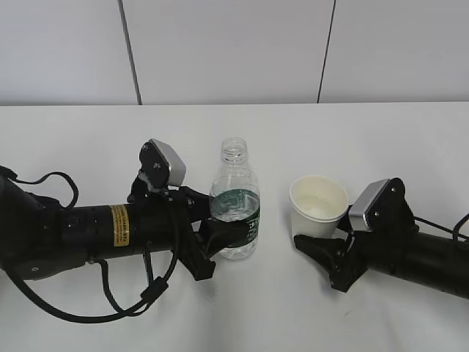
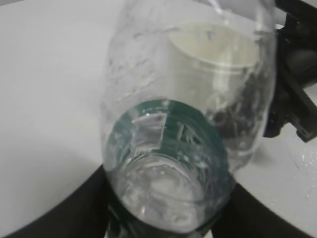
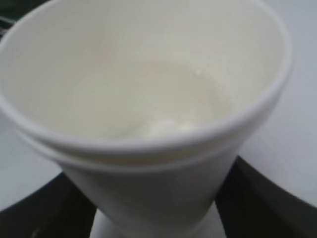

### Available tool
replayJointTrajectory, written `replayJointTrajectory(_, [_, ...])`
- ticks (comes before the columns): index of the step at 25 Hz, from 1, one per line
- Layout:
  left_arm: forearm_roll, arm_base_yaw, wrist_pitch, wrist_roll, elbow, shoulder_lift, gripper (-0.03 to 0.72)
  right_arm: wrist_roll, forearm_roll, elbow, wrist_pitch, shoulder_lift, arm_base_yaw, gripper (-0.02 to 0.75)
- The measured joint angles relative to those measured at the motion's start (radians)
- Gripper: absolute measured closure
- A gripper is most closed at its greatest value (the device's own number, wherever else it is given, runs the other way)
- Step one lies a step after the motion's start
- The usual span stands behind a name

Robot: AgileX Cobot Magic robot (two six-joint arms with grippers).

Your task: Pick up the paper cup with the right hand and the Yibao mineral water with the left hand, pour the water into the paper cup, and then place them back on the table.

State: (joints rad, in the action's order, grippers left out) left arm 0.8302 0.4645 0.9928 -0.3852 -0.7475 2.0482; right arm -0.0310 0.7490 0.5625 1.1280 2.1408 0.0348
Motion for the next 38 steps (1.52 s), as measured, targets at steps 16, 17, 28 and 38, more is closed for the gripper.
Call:
replayJointTrajectory(16, [-0.203, 0.000, 0.037, 0.126, -0.001, 0.048, 0.327, -0.001, 0.159, 0.048, 0.000, 0.030, 0.023, 0.214])
replayJointTrajectory(17, [-0.206, 0.000, 0.039, 0.133, -0.001, 0.048, 0.327, -0.001, 0.163, 0.048, 0.000, 0.032, 0.023, 0.214])
replayJointTrajectory(28, [-0.209, 0.000, 0.039, 0.145, -0.001, 0.048, 0.327, -0.002, 0.179, 0.048, 0.000, 0.038, 0.023, 0.214])
replayJointTrajectory(38, [-0.210, 0.000, 0.035, 0.145, -0.001, 0.048, 0.257, -0.003, 0.153, 0.048, 0.000, 0.057, 0.023, 0.179])
